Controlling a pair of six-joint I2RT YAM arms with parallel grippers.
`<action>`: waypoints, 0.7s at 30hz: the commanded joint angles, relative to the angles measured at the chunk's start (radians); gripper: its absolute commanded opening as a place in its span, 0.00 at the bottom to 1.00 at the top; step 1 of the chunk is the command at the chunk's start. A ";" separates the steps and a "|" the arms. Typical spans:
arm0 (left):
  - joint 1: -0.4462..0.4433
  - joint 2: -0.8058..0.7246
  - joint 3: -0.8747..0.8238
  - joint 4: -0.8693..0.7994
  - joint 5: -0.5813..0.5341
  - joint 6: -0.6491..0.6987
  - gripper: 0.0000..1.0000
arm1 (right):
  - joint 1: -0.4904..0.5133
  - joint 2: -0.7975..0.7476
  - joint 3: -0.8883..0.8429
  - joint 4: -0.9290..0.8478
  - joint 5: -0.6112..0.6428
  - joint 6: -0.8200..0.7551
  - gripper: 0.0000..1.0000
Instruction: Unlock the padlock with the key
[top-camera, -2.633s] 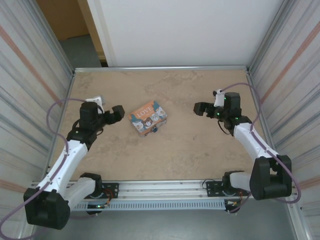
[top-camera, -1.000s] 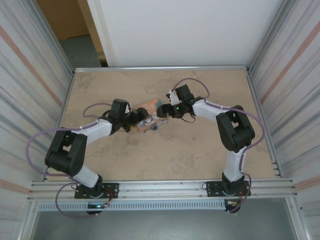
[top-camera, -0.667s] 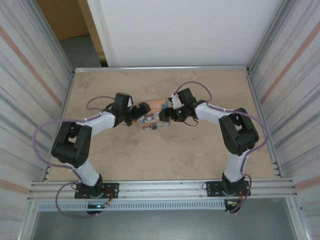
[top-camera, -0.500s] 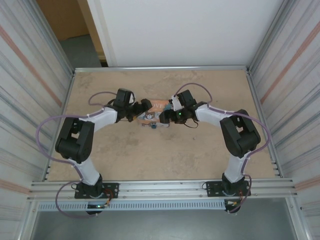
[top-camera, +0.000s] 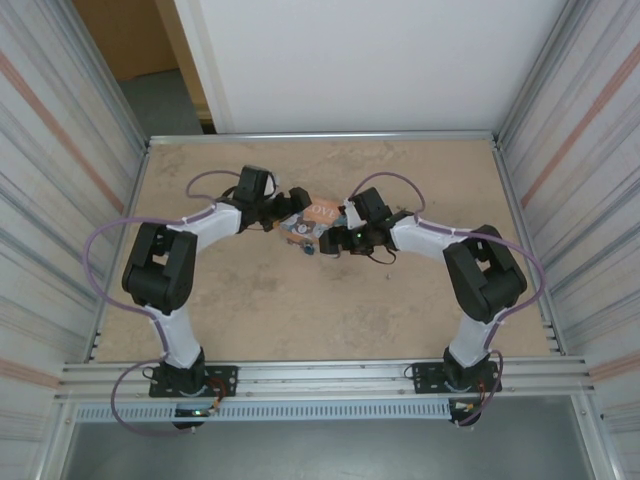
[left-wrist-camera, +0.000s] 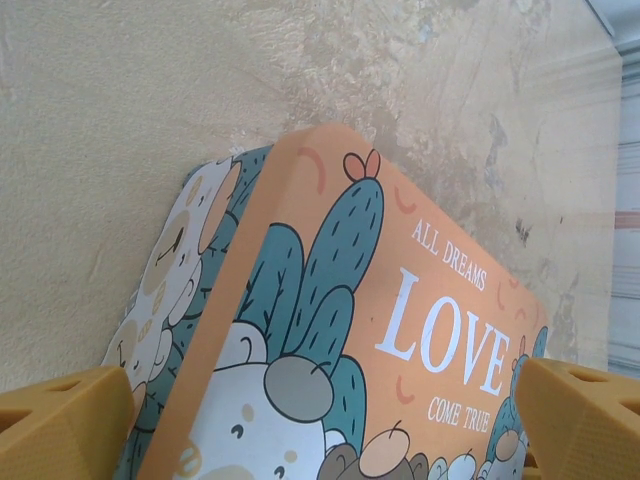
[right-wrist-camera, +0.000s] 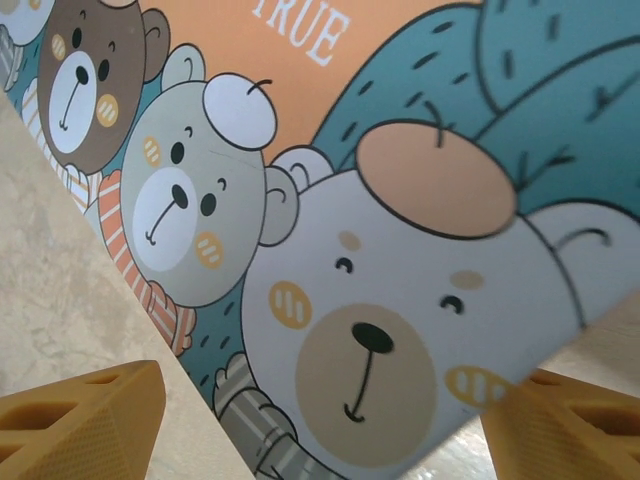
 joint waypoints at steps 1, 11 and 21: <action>0.034 -0.054 -0.016 -0.008 0.037 0.006 0.99 | -0.006 -0.065 -0.011 -0.051 0.085 0.012 0.84; 0.130 -0.297 -0.164 -0.058 0.014 0.069 0.99 | -0.044 -0.238 -0.062 -0.289 0.265 -0.052 0.87; 0.110 -0.607 -0.379 -0.122 -0.025 0.068 0.99 | -0.106 -0.313 -0.052 -0.599 0.362 -0.072 0.76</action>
